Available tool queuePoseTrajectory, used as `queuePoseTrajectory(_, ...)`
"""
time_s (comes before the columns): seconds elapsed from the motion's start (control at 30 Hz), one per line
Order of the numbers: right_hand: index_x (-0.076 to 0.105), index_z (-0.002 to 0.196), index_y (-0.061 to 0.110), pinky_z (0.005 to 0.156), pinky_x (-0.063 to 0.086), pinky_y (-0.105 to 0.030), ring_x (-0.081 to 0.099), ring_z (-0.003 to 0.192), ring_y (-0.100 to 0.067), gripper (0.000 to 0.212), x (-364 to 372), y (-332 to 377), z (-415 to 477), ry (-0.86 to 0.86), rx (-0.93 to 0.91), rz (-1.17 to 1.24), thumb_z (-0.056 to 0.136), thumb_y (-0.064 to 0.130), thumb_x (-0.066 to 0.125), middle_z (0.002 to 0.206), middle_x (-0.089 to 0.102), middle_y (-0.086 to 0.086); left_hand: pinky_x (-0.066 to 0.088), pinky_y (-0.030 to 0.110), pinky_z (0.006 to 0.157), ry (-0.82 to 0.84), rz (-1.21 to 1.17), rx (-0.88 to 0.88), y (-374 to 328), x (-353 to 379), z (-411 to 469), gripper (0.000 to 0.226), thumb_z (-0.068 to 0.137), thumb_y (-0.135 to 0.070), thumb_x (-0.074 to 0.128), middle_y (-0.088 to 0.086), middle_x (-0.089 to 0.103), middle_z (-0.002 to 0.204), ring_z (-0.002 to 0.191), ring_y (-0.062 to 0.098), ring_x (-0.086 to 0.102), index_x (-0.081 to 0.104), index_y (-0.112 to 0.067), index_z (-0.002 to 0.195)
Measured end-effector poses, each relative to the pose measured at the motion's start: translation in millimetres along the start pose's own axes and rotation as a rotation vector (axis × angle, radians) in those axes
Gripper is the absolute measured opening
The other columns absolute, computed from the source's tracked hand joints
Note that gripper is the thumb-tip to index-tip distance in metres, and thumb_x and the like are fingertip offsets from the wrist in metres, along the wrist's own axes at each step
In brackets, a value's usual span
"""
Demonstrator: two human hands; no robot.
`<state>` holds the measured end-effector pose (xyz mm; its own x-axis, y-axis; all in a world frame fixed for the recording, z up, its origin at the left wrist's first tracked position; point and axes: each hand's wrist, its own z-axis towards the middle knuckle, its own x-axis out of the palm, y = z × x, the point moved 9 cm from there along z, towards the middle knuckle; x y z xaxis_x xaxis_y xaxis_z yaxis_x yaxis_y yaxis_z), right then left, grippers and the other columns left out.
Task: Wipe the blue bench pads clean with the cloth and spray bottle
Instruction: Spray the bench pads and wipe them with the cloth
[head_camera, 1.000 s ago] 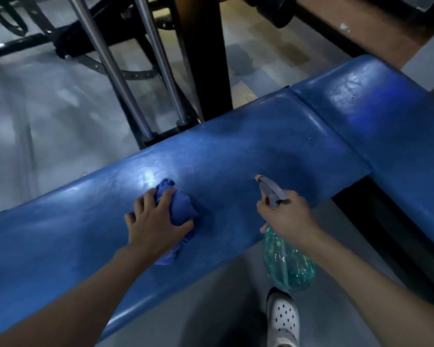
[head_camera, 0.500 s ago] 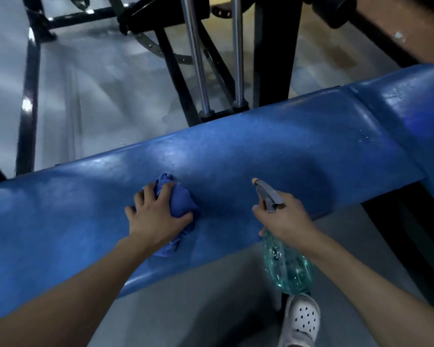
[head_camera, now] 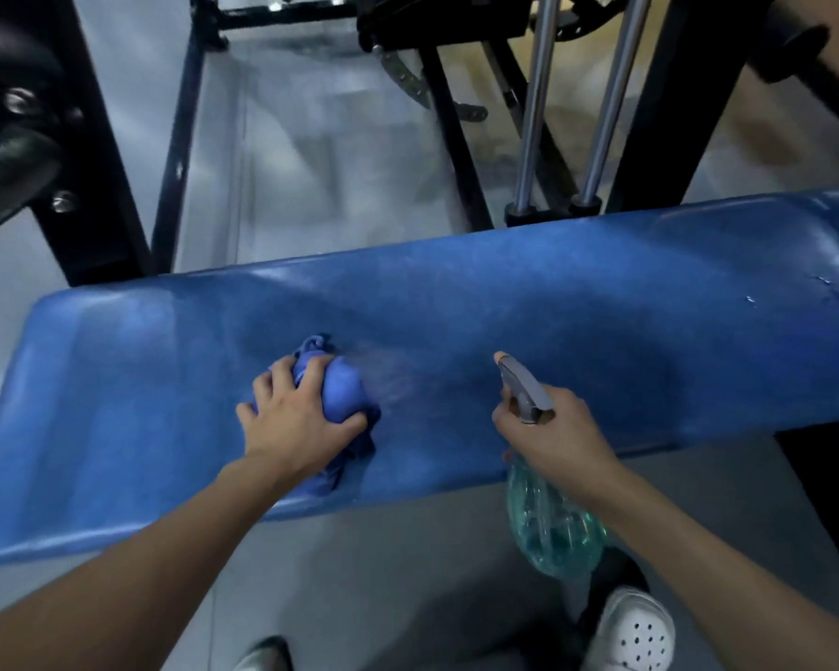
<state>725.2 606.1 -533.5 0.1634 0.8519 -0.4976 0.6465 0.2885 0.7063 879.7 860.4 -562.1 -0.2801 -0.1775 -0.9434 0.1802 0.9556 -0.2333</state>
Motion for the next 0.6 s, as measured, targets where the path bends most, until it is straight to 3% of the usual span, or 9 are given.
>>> queuePoseTrajectory(0.07, 0.050, 0.076, 0.009, 0.066, 0.053, -0.044, 0.069, 0.071, -0.038, 0.026, 16, 10, 0, 0.014, -0.025, 0.007, 0.081, 0.033, 0.058, 0.063, 0.047, -0.001, 0.030, 0.052, 0.102, 0.004, -0.013, -0.037, 23, -4, -3, 0.076, 0.071, -0.071, 0.064, -0.001, 0.029, 0.141, 0.129, 0.031, 0.030, 0.034, -0.044, 0.135)
queuePoseTrajectory(0.13, 0.052, 0.076, 0.017, 0.066, 0.051, -0.040, 0.070, 0.067, -0.036, 0.018, 31, 20, 0, 0.012, -0.041, -0.030, 0.081, 0.034, 0.056, 0.062, 0.046, 0.002, 0.030, 0.052, 0.103, -0.004, -0.024, -0.076, 44, -8, -5, 0.075, 0.071, -0.071, 0.065, 0.000, 0.030, 0.141, 0.129, 0.031, 0.031, 0.034, -0.045, 0.135)
queuePoseTrajectory(0.2, 0.055, 0.081, 0.023, 0.074, 0.056, -0.047, 0.070, 0.066, -0.029, 0.022, 47, 31, -2, 0.036, -0.056, -0.056, 0.077, 0.045, 0.056, 0.064, 0.050, 0.004, 0.030, 0.051, 0.103, -0.012, -0.019, -0.106, 62, -13, -9, 0.076, 0.071, -0.072, 0.064, 0.001, 0.030, 0.142, 0.128, 0.031, 0.032, 0.034, -0.046, 0.135)
queuePoseTrajectory(0.27, 0.050, 0.074, 0.021, 0.077, 0.058, -0.054, 0.067, 0.070, -0.032, 0.033, 62, 42, -5, 0.066, -0.076, -0.069, 0.072, 0.053, 0.057, 0.063, 0.050, 0.005, 0.031, 0.051, 0.102, -0.011, -0.016, -0.126, 80, -16, -12, 0.077, 0.070, -0.074, 0.062, 0.002, 0.030, 0.143, 0.128, 0.031, 0.032, 0.033, -0.046, 0.136)
queuePoseTrajectory(0.4, 0.052, 0.083, 0.010, 0.078, 0.056, -0.050, 0.071, 0.065, -0.026, 0.029, 91, 56, -8, 0.113, -0.073, -0.095, 0.082, 0.039, 0.060, 0.065, 0.049, 0.003, 0.031, 0.051, 0.100, -0.051, -0.032, -0.179, 113, -24, -19, 0.082, 0.067, -0.079, 0.059, 0.002, 0.033, 0.141, 0.126, 0.031, 0.034, 0.036, -0.042, 0.136)
queuePoseTrajectory(0.5, 0.055, 0.083, 0.020, 0.076, 0.058, -0.052, 0.067, 0.065, -0.025, 0.029, 108, 68, -10, 0.100, -0.089, -0.141, 0.073, 0.048, 0.055, 0.063, 0.050, 0.008, 0.030, 0.049, 0.101, -0.056, -0.047, -0.221, 136, -30, -23, 0.083, 0.068, -0.078, 0.063, 0.001, 0.033, 0.141, 0.128, 0.030, 0.033, 0.037, -0.041, 0.138)
queuePoseTrajectory(0.6, 0.050, 0.079, 0.016, 0.076, 0.058, -0.054, 0.060, 0.060, -0.022, 0.036, 134, 81, -11, 0.167, -0.121, -0.141, 0.070, 0.050, 0.057, 0.058, 0.049, 0.009, 0.030, 0.050, 0.101, -0.060, -0.077, -0.250, 160, -36, -26, 0.081, 0.067, -0.073, 0.067, 0.000, 0.033, 0.142, 0.129, 0.029, 0.032, 0.037, -0.043, 0.136)
